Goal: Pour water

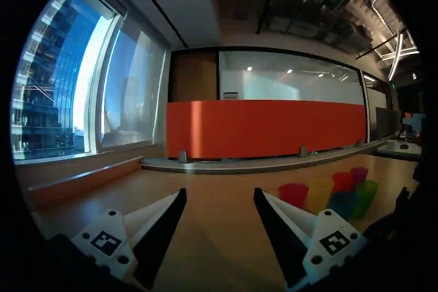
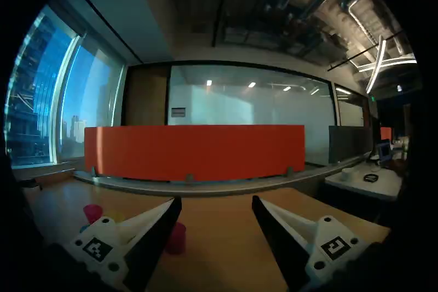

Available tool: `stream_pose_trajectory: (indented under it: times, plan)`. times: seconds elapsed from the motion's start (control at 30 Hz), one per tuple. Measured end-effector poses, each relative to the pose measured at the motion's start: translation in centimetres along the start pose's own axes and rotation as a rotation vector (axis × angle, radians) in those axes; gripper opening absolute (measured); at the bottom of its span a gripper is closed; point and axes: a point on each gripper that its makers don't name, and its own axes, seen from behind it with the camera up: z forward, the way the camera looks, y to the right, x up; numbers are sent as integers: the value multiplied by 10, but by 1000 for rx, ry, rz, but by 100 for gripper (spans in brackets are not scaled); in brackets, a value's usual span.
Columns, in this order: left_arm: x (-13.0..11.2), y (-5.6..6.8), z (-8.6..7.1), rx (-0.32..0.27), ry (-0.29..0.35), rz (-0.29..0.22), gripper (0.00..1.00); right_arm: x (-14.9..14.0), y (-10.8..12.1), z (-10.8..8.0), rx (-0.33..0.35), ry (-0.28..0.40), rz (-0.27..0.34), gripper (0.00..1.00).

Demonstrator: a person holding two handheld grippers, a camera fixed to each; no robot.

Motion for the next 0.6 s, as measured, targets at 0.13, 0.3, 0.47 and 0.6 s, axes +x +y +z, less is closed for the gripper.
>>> stream_pose_trajectory:
  times: [0.13, 0.3, 0.47, 0.6]
  plan:
    - [-6, -1, 0, 2, -6, 3, 91, -1, 2, 0, -3, -3, 1, 99]
    - [-11, 0, 2, -5, -13, -4, 91, -1, 2, 0, -3, -3, 3, 99]
    - [-14, 3, 2, -14, -16, -14, 91, 1, 1, 0, -2, 1, -2, 99]
    - [-15, 5, 3, -17, -23, -13, 91, 3, 1, 0, -3, 4, -3, 99]
